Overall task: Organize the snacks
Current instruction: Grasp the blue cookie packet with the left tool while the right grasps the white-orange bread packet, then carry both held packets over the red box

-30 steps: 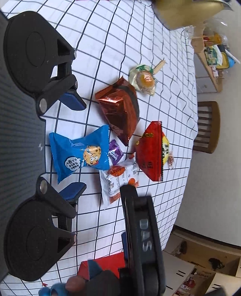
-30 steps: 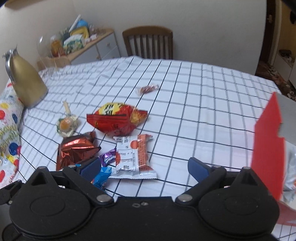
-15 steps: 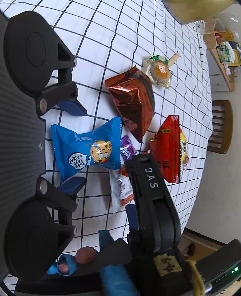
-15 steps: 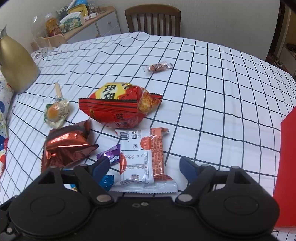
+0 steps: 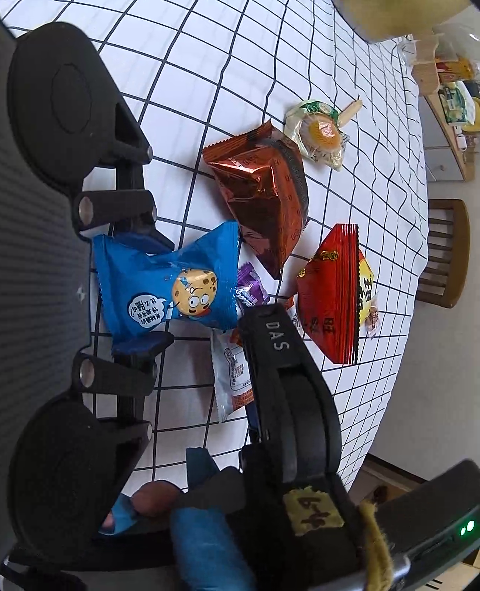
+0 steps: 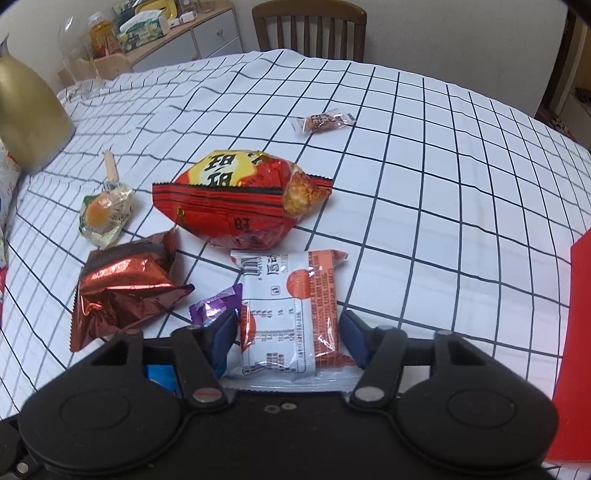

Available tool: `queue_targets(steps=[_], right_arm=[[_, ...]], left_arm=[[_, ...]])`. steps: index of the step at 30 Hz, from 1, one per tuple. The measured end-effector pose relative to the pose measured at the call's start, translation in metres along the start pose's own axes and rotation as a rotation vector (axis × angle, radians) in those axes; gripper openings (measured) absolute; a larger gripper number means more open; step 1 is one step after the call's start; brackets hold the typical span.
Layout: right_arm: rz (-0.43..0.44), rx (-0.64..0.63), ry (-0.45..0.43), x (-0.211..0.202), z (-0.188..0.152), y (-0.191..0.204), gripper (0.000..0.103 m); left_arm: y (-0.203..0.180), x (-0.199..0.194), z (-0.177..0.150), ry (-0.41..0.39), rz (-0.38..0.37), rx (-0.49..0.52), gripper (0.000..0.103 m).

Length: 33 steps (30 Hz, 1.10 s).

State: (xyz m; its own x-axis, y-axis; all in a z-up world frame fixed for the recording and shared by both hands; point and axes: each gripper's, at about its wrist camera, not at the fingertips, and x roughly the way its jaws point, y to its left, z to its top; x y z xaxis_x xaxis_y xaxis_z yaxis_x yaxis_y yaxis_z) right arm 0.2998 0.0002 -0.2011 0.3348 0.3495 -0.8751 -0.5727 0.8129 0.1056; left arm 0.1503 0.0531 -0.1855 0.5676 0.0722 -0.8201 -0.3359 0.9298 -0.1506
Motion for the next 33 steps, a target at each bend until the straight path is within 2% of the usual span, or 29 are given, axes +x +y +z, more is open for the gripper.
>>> queue_targets(steps=[4, 6, 14, 22, 33], right_arm=[[-0.002, 0.010, -0.009, -0.002, 0.000, -0.002, 0.048], [-0.003, 0.013, -0.008, -0.004, -0.002, -0.003, 0.047], [0.005, 0.048, -0.020, -0.019, -0.011, -0.008, 0.047], [0.035, 0.090, -0.062, -0.059, -0.027, -0.015, 0.047], [0.050, 0.163, -0.111, -0.118, -0.049, -0.035, 0.047]], left_arm=[[0.003, 0.000, 0.002, 0.009, -0.012, -0.012, 0.041], [0.005, -0.001, 0.003, 0.013, -0.015, -0.019, 0.036], [0.005, -0.006, 0.000, 0.028, -0.014, -0.015, 0.034], [0.005, -0.022, -0.005, 0.044, -0.034, -0.026, 0.034], [-0.019, -0.064, 0.000, 0.011, -0.086, 0.022, 0.034]])
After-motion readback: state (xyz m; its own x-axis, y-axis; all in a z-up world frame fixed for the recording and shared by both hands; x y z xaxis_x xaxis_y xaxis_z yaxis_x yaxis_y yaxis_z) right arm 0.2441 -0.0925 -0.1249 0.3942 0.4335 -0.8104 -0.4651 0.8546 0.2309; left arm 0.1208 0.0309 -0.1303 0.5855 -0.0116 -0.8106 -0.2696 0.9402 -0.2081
